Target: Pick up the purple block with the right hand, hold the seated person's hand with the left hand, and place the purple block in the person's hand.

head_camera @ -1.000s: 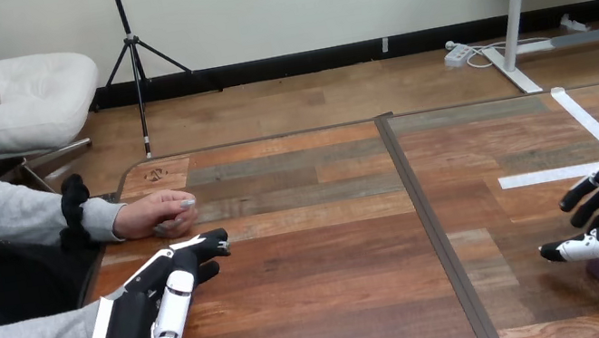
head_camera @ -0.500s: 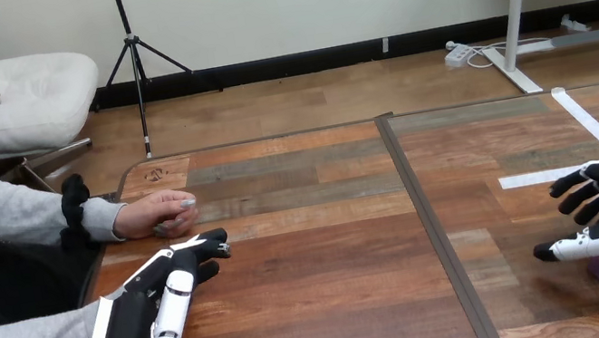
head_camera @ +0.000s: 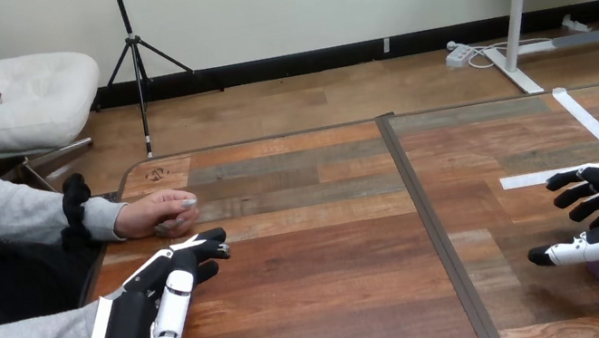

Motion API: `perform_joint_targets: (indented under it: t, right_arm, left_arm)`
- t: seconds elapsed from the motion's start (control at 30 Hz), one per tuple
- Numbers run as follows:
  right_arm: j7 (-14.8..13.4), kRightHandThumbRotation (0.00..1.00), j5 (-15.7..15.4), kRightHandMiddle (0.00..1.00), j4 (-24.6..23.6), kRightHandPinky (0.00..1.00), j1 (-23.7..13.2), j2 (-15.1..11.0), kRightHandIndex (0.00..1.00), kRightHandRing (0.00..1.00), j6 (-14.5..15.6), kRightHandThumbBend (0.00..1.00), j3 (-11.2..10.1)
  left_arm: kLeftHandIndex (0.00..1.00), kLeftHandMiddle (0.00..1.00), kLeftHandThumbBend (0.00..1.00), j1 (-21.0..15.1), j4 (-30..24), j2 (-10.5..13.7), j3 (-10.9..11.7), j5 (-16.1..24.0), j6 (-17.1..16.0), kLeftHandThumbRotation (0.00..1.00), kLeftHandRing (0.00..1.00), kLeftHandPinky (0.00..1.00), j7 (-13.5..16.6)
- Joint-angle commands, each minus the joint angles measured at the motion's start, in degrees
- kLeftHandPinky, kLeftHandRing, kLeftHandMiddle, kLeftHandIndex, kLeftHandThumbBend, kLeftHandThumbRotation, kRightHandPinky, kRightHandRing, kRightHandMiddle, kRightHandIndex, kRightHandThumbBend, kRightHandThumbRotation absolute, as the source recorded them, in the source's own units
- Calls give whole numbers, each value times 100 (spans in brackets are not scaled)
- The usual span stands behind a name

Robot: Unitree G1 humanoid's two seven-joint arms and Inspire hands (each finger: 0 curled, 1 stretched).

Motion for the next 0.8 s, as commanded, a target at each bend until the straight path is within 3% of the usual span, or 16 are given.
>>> perform_joint_targets:
  t: [0.0,0.4,0.77]
  right_arm:
    - [17,24,112,75,-561,63,-39,-213,79,73,124,100,-193]
    - [378,29,223,84,-1046,70,166,-340,83,82,380,100,-332]
    - [634,23,306,86,-1414,76,369,-504,85,85,395,100,-453]
  left_arm:
    - [57,77,31,-345,-258,60,30,54,-72,78,82,80,29]
    - [57,77,31,-378,-205,70,37,15,-104,78,82,80,-31]
    - [57,77,37,-372,-241,76,50,12,-41,77,82,80,-19]
